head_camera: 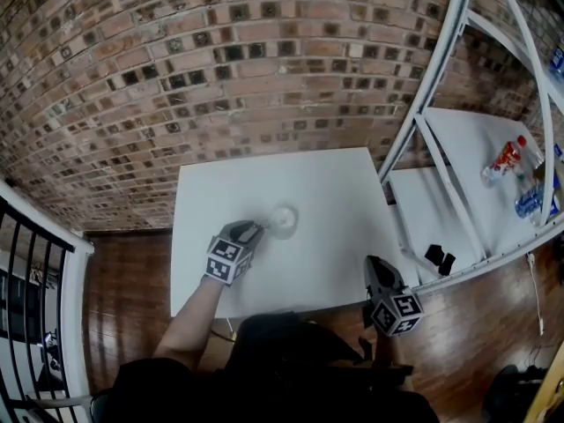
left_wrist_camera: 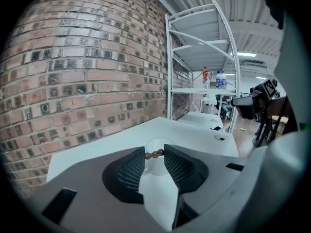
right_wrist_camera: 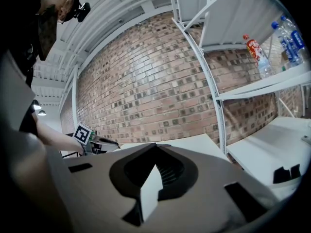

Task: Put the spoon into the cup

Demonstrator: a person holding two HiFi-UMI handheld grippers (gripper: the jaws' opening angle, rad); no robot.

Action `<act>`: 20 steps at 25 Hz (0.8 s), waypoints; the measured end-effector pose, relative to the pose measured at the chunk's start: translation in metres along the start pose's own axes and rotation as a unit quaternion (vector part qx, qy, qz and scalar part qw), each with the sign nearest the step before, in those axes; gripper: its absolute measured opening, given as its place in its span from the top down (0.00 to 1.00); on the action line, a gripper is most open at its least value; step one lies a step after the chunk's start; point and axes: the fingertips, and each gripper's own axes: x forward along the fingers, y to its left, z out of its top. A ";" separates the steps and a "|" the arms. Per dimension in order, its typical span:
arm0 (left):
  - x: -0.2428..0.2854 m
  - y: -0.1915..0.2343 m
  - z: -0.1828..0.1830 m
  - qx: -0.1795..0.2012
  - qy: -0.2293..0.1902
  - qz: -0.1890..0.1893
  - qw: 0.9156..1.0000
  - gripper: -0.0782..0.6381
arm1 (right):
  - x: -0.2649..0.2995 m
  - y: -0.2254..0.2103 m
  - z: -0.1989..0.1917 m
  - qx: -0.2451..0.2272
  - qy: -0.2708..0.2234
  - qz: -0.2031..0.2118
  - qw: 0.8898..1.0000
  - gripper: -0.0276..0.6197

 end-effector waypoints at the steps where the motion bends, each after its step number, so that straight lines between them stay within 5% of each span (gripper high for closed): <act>1: 0.003 0.000 -0.001 0.001 0.001 0.002 1.000 0.72 | 0.000 -0.001 0.000 0.000 -0.001 0.000 1.000 0.95; 20: 0.042 -0.009 -0.014 0.011 0.034 0.019 0.999 0.72 | -0.012 -0.019 -0.007 0.009 0.000 -0.013 1.000 0.95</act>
